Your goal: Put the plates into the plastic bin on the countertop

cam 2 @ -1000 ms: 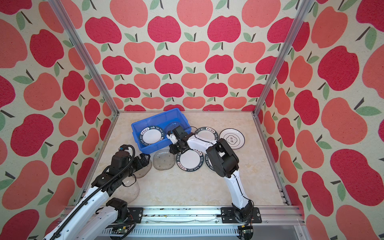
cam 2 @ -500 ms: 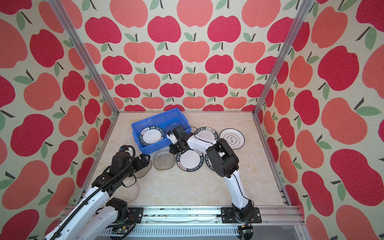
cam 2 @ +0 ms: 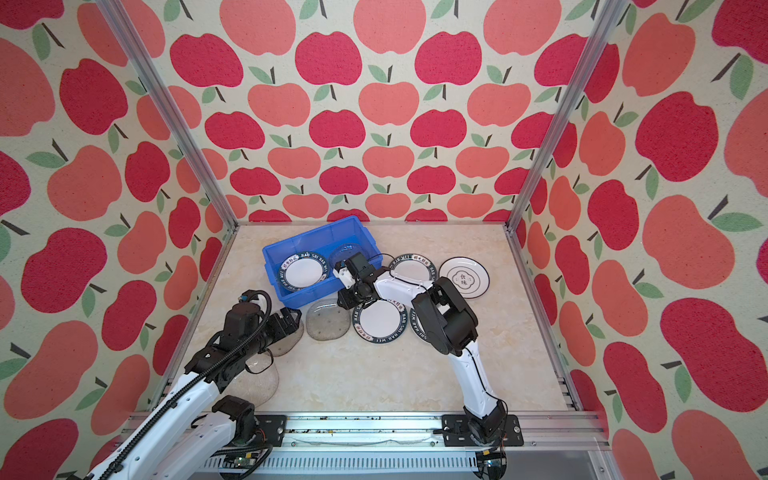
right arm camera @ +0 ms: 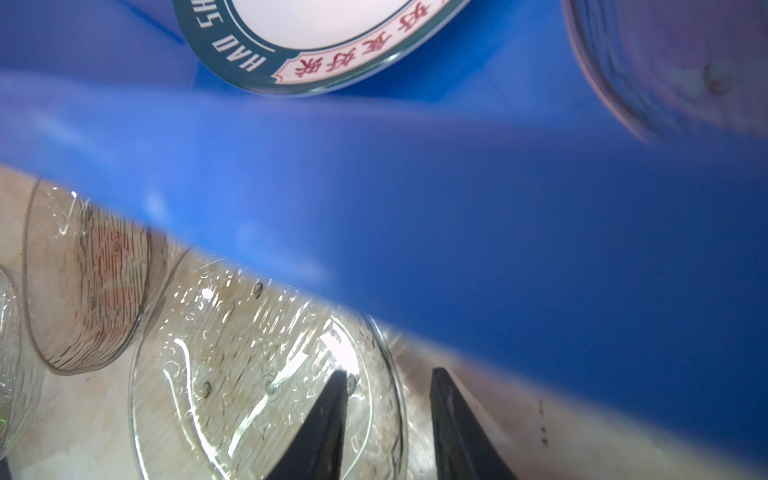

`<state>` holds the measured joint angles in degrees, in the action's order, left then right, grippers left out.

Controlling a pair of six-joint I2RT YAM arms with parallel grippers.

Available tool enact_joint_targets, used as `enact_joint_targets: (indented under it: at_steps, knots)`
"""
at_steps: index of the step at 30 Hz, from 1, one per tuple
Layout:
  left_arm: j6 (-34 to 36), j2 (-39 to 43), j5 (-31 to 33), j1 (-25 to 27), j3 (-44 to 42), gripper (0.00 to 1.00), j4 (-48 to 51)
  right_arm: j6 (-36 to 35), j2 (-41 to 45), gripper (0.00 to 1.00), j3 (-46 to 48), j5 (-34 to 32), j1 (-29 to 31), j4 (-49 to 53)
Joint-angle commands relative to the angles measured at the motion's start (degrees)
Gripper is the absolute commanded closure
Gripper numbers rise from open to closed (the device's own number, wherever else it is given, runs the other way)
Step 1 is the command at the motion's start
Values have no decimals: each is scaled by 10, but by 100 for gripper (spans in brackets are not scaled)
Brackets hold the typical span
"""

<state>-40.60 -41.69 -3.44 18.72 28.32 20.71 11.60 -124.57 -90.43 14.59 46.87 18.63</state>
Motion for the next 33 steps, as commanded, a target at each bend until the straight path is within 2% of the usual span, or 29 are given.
enact_joint_targets:
  at_steps: [1, 8, 13, 18, 21, 25, 30, 33]
  knots:
    - [2, -1, 0, -3, 0, 5, -9, 5, 1, 63, -17, -5, 2, 74]
    - [3, 9, -3, -3, 1, 5, -6, 4, 92, 64, 54, -36, 1, 4]
    - [6, 11, -3, -2, 4, 5, 5, 16, 134, 64, 90, -27, 5, 8]
    - [6, -23, 9, 14, 18, 8, 36, 34, 186, 65, 154, -25, 17, -7]
    - [0, -47, -3, 27, 17, 13, 17, 47, 204, 67, 181, -13, 18, -17]
    - [-35, -74, -19, 61, 17, 28, 6, 52, 221, 68, 204, -14, 19, -18]
    - [-109, -96, 34, 139, 25, 38, 38, 53, 237, 69, 222, -17, 19, -27]
    - [-192, -116, 90, 188, 35, 45, 65, 54, 235, 70, 220, -11, 19, -26]
